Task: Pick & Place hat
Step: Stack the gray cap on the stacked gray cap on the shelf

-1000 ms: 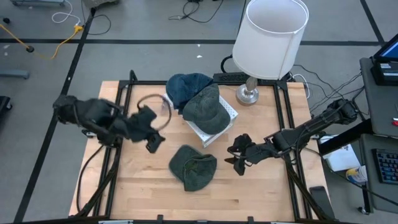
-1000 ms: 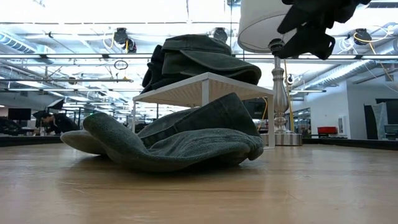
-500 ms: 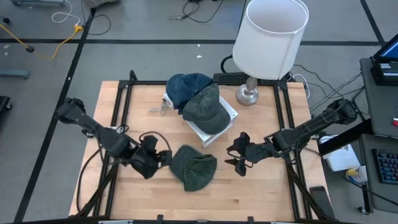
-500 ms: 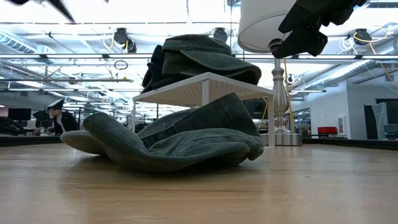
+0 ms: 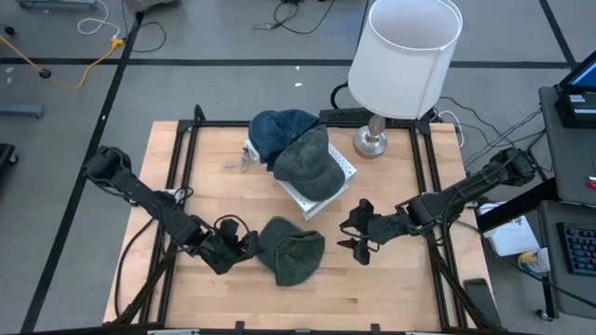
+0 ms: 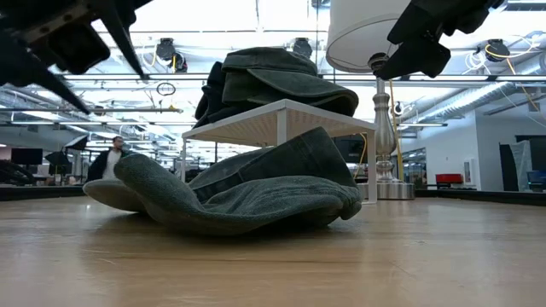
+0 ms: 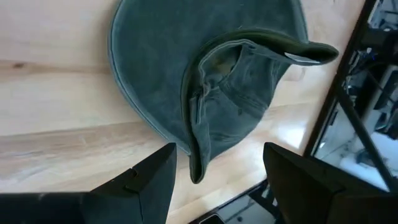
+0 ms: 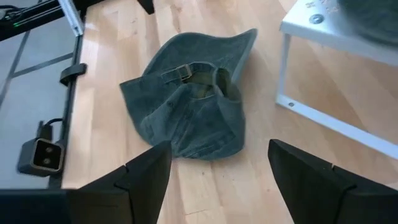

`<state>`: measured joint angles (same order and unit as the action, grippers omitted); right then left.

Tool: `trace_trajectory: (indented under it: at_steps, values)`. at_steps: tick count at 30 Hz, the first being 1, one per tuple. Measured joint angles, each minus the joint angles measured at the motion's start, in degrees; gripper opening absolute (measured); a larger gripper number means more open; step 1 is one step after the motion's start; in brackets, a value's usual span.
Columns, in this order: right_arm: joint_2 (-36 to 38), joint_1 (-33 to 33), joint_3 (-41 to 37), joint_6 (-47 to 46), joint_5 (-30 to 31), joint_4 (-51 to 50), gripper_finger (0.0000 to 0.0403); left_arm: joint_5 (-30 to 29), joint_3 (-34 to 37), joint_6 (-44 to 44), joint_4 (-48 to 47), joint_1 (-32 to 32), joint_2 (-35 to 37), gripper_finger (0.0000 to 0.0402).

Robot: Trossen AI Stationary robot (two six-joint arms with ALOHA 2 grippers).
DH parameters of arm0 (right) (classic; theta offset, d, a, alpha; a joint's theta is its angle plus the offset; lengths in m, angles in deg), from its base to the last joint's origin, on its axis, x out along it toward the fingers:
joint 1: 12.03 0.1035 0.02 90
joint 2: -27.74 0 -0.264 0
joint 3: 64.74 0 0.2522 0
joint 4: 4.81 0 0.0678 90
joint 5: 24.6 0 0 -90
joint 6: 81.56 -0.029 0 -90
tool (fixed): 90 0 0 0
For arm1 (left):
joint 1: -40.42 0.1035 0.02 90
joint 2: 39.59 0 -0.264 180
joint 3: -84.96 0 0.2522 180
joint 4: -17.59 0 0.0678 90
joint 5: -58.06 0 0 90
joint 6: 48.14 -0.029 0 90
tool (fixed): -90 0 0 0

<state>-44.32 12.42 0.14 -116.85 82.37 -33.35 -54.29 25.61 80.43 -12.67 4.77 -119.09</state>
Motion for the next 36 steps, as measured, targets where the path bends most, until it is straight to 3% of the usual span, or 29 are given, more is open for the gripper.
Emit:
trace_trajectory:
  at_steps: [7, 14, 24, 29, 32, 36]
  values:
    - [0.0, 0.02, 0.0, -0.07, -0.79, -0.01, 0.0258, 0.02, 1.53, 7.08, 1.84, -2.96, -0.76, 0.0243]
    - [0.0, 0.02, 0.0, -1.07, -0.72, 0.02, 0.0258, -1.61, 1.48, 14.77, 9.15, -5.05, -9.38, 0.0243]
    - [-0.02, 0.02, 0.0, -0.61, -0.77, 0.17, 0.0256, -7.27, 1.51, 16.02, 24.29, -3.09, -21.99, 0.0243]
    - [-0.02, 0.02, 0.0, -0.96, -2.22, 0.11, 0.0253, -10.66, 1.49, 15.82, 23.32, -2.87, -22.51, 0.0241]
    - [-0.02, 0.03, 0.0, -0.94, -2.3, 0.1, 0.0248, -10.36, 1.49, 15.94, 22.47, -2.94, -22.51, 0.0212]
    - [-0.02, 0.04, 0.0, -1.72, -2.27, 0.15, 0.024, -8.92, 1.49, 15.37, 22.32, -2.87, -22.51, 0.0134]
